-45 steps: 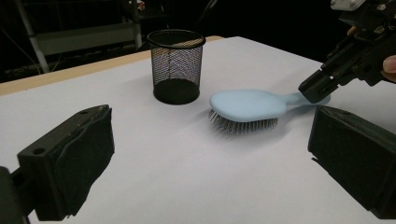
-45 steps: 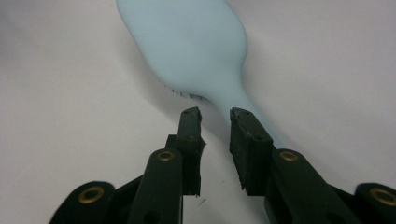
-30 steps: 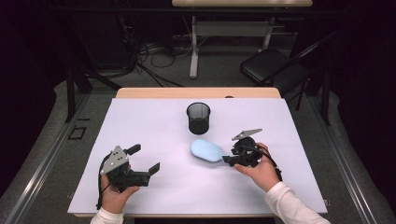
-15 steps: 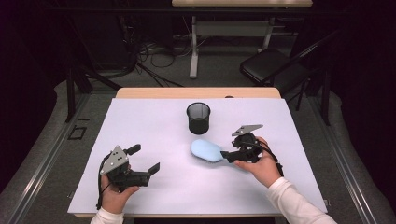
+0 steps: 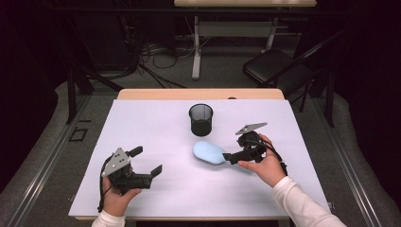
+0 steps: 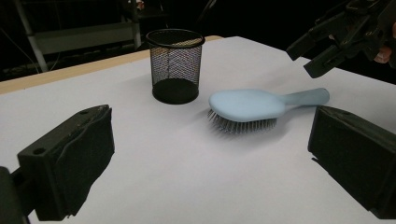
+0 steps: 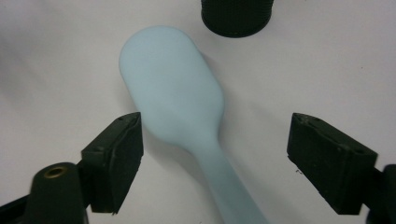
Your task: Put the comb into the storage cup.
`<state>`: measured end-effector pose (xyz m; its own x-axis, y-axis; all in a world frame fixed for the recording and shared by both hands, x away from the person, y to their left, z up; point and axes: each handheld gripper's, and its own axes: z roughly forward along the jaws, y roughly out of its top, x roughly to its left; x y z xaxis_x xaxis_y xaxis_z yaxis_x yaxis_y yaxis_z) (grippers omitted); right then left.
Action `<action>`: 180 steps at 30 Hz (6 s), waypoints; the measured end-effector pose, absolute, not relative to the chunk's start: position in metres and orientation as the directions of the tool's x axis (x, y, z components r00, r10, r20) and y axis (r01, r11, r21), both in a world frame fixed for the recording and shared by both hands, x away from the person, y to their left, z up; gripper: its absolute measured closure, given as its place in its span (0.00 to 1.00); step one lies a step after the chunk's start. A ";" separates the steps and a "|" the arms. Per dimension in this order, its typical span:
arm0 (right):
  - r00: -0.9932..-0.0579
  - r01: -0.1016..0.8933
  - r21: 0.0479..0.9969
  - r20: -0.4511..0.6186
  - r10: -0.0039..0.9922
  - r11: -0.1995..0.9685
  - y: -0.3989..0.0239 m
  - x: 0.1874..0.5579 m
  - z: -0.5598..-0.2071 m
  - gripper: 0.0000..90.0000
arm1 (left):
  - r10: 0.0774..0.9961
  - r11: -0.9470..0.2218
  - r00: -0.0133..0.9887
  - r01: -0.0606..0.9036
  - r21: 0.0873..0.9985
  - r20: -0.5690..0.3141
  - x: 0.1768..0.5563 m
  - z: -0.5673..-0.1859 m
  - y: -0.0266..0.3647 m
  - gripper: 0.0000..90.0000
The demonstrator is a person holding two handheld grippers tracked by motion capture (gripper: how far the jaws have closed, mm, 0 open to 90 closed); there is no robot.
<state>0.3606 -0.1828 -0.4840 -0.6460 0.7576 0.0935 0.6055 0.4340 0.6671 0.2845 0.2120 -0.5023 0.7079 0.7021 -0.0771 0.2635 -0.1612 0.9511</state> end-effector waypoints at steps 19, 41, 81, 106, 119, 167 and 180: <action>-0.680 0.614 0.602 0.074 0.730 0.511 -0.178 0.370 -0.482 0.00 | 0.700 -0.162 0.709 0.264 0.951 -0.078 0.285 -0.503 0.212 0.01; -0.719 0.584 0.546 0.004 0.694 0.601 -0.177 0.380 -0.474 0.00 | 0.699 -0.161 0.711 0.266 0.950 -0.080 0.285 -0.503 0.213 0.01; -0.808 0.523 0.378 -0.065 0.585 0.764 -0.152 0.403 -0.484 0.00 | 0.701 -0.164 0.709 0.270 0.949 -0.080 0.285 -0.503 0.213 0.01; -0.838 0.491 0.312 -0.085 0.539 0.813 -0.147 0.406 -0.500 0.04 | 0.703 -0.156 0.706 0.271 0.950 -0.086 0.285 -0.503 0.213 0.01; -0.864 0.448 0.298 -0.099 0.494 0.843 -0.146 0.406 -0.508 0.17 | 0.701 -0.164 0.709 0.269 0.949 -0.080 0.286 -0.503 0.213 0.01; -0.887 0.432 0.266 -0.050 0.459 0.862 -0.137 0.402 -0.525 0.53 | 0.698 -0.166 0.712 0.273 0.948 -0.082 0.286 -0.504 0.214 0.01; -0.890 0.430 0.258 -0.042 0.454 0.865 -0.135 0.401 -0.526 0.60 | 0.704 -0.169 0.706 0.275 0.947 -0.079 0.286 -0.504 0.213 0.01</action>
